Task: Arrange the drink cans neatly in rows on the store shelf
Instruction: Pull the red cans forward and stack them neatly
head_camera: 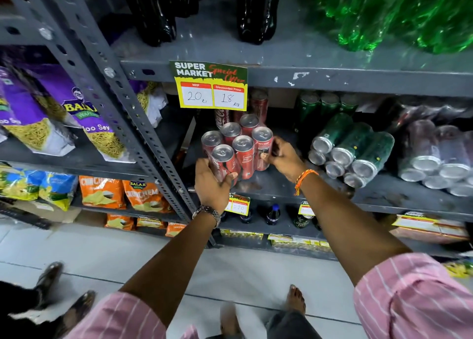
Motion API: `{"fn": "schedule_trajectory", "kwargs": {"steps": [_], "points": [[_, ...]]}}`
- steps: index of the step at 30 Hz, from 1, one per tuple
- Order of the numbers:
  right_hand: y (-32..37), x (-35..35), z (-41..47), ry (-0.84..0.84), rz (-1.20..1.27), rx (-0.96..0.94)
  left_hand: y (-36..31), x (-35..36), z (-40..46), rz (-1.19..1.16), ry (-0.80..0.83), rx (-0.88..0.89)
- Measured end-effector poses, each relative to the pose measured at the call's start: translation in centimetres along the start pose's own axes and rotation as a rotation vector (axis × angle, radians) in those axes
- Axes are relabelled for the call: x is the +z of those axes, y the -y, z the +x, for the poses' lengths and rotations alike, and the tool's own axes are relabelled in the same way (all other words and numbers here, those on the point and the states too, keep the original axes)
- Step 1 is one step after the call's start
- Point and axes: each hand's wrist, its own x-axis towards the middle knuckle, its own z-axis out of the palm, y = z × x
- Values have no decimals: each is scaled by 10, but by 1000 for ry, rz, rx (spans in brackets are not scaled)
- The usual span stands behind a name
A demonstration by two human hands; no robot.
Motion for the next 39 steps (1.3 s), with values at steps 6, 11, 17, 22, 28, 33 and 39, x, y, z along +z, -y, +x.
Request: {"fn": "schedule_trajectory", "kwargs": {"steps": [6, 11, 17, 22, 28, 33, 39], "points": [[10, 17, -11, -25, 22, 108, -10, -23, 12, -104, 82, -33], [23, 49, -17, -423, 387, 197, -30, -34, 67, -188, 157, -165], [50, 90, -38, -412, 457, 141, -30, -18, 80, -208, 300, -338], [54, 78, -33, -338, 410, 194, -29, -19, 57, -350, 290, -350], [56, 48, 2, -180, 286, 213, -28, -16, 7, -424, 323, -251], [77, 32, 12, 51, 98, 136, -41, -19, 2, -541, 352, -328], [59, 42, -15, -300, 178, 119, -67, -25, 90, -372, 363, -269]]}}
